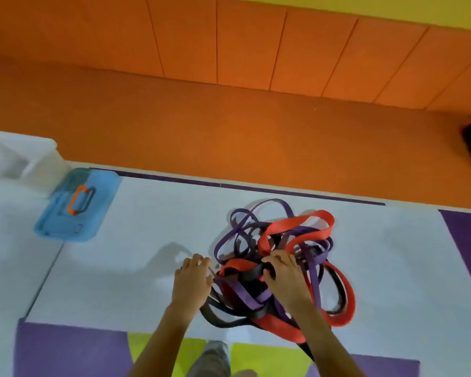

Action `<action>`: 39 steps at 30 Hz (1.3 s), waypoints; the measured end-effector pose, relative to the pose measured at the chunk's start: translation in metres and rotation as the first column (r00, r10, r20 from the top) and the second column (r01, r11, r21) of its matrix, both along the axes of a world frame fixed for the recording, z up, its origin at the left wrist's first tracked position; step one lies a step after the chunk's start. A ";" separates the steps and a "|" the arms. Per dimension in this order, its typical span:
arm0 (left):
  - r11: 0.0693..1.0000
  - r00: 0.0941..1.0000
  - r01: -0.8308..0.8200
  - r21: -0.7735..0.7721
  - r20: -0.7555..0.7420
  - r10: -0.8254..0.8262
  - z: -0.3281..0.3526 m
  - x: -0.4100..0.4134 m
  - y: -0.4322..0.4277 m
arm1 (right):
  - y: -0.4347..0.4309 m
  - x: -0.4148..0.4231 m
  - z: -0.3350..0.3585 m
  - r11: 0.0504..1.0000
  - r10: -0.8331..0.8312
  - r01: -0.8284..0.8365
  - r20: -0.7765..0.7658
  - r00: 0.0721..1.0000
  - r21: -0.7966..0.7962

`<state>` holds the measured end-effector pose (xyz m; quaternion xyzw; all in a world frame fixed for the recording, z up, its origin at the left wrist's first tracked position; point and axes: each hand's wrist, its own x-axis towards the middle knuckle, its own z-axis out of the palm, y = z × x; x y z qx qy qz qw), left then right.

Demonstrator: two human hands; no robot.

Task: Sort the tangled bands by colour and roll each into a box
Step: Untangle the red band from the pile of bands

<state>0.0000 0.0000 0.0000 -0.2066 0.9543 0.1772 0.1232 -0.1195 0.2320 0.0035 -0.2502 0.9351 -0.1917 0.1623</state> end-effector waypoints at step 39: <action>0.514 0.590 -0.427 0.744 -0.201 0.782 0.084 -0.060 -0.014 | -0.026 -0.060 -0.023 0.979 -0.098 0.124 0.157 0.983 -0.162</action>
